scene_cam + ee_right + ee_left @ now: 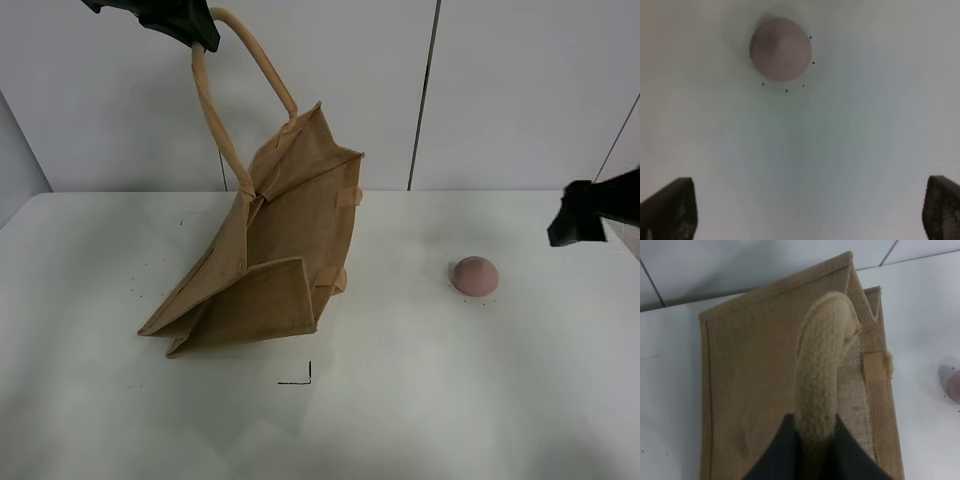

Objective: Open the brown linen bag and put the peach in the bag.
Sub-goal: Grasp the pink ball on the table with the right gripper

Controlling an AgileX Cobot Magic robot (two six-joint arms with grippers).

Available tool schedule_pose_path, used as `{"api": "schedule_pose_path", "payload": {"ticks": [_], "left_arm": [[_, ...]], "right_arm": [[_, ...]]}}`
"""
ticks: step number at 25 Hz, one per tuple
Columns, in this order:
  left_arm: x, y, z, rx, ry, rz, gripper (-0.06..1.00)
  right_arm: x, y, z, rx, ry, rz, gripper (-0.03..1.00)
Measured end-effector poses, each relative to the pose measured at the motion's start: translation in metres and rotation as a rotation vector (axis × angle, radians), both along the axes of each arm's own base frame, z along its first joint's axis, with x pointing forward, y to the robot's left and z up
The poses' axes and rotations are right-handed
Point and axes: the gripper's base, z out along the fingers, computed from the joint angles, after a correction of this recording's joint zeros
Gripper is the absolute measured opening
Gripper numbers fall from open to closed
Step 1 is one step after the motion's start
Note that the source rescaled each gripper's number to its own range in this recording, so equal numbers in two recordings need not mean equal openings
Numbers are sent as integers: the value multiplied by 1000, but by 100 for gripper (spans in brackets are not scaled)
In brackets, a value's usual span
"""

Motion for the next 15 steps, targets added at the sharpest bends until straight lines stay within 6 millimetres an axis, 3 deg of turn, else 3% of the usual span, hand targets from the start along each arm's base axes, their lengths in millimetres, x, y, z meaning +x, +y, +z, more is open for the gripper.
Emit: {"api": "schedule_pose_path", "payload": {"ticks": [4,7,11,15], "left_arm": [[0,0,0,0,0,0,0],[0,0,0,-1,0,-1,0],[0,0,0,-1,0,-1,0],[0,0,0,-1,0,-1,0]], "right_arm": [[73,4,-36,7,111,-1,100],[117,6,-70,16,178,-4,100],[153,11,-113,52,285,4,100],[164,14,-146,81,362,0,100]]}}
